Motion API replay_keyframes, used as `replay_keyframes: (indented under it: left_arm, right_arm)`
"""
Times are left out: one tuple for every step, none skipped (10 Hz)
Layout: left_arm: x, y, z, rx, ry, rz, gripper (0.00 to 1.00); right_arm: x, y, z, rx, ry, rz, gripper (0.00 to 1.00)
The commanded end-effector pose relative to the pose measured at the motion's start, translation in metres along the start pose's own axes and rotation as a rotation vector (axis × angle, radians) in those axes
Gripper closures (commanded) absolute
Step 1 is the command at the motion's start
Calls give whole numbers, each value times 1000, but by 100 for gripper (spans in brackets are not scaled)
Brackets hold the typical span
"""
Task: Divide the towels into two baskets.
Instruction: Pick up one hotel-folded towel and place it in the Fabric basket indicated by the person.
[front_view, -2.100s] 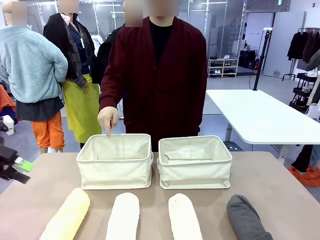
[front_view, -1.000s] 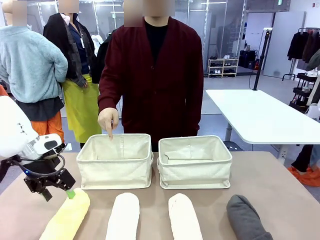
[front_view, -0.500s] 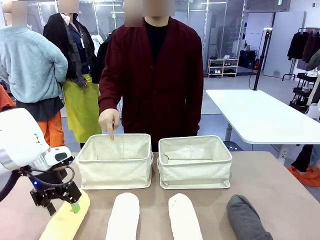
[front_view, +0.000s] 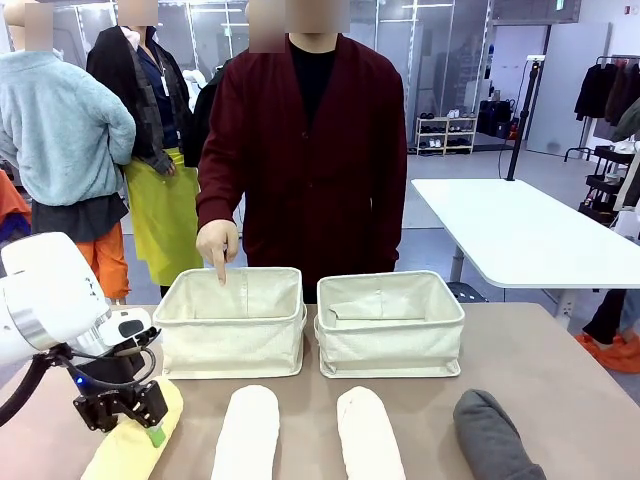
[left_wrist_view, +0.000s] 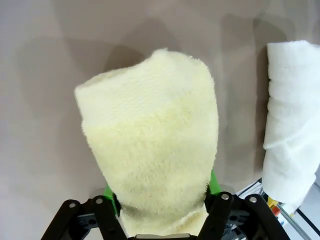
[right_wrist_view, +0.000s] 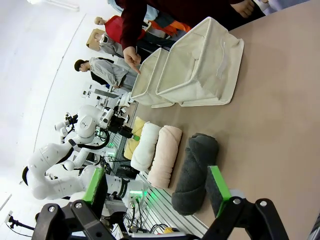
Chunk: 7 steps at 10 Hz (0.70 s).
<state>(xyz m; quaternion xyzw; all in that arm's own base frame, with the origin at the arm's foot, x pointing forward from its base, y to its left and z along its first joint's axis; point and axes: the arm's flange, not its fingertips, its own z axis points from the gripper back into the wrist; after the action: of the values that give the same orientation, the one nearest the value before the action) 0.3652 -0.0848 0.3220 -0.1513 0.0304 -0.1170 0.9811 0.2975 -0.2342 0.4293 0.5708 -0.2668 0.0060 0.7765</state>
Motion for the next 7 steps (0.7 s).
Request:
replay_keyframes:
  left_arm:
    - [-118,5,-32,-18,-37,-16,100]
    - [-119,6,-31,-22,-29,-10,100]
    - [-119,8,-31,-19,-27,-7,100]
    - [-119,7,-28,-30,-20,-12,96]
    - [-5,2,8,-9,-14,2,54]
    - [-5,2,8,-9,-14,2,54]
    - [-5,2,8,-9,-14,2,54]
  right_arm:
    - [-2,3,1,7,-6,8,0]
    - [-2,3,1,7,-6,8,0]
    - [-2,3,1,7,-6,8,0]
    - [-2,3,1,7,-6,8,0]
    - [-2,3,1,7,-6,8,0]
    - [-2,3,1,7,-6,8,0]
    - [-2,3,1,7,-6,8,0]
